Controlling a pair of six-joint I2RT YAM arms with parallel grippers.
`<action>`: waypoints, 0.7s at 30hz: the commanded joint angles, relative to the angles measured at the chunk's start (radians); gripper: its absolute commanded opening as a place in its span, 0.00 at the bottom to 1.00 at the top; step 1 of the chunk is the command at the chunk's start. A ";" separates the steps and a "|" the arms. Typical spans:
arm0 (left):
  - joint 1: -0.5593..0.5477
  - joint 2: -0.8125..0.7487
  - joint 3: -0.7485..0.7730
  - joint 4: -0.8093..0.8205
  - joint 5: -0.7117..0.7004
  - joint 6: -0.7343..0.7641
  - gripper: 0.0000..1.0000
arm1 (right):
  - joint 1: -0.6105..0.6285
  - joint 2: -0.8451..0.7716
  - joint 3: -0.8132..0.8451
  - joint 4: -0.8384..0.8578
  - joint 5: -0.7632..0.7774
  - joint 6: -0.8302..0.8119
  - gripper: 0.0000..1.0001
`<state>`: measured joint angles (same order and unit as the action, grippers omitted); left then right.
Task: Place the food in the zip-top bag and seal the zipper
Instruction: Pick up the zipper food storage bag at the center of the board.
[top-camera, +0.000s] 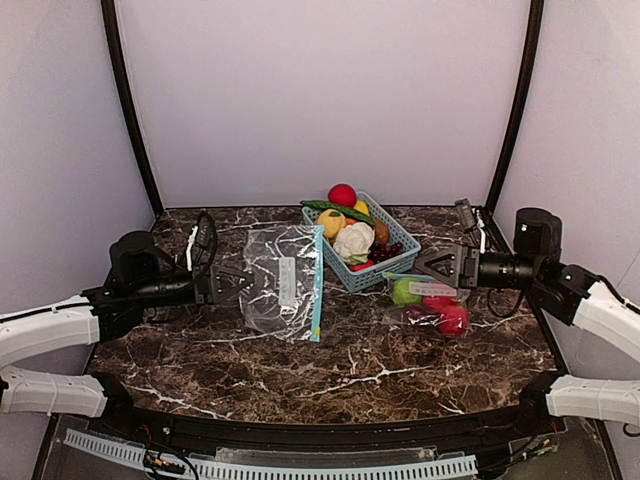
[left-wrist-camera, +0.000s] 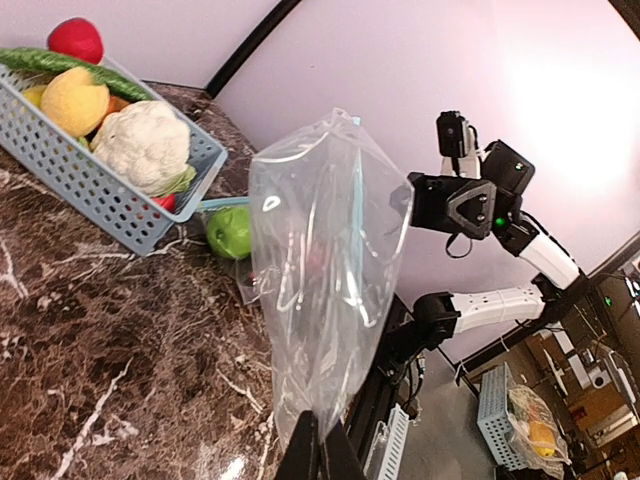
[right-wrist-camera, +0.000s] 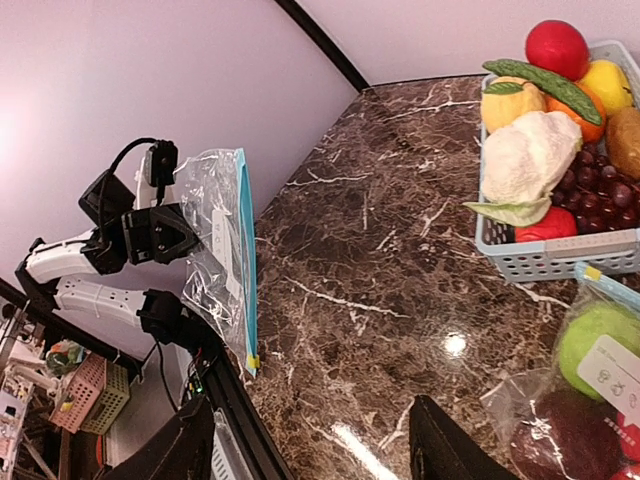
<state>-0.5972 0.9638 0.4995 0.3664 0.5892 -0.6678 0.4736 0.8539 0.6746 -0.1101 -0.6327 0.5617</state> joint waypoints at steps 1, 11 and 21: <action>0.008 0.019 0.035 0.152 0.127 -0.045 0.01 | 0.104 0.022 -0.033 0.188 -0.025 0.024 0.63; 0.007 0.032 0.057 0.222 0.140 -0.094 0.01 | 0.391 0.221 -0.044 0.378 0.051 0.048 0.53; 0.007 0.023 0.044 0.227 0.135 -0.100 0.01 | 0.524 0.432 0.057 0.427 0.096 0.009 0.47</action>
<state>-0.5972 0.9985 0.5362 0.5709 0.7120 -0.7681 0.9577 1.2385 0.6735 0.2508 -0.5751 0.6003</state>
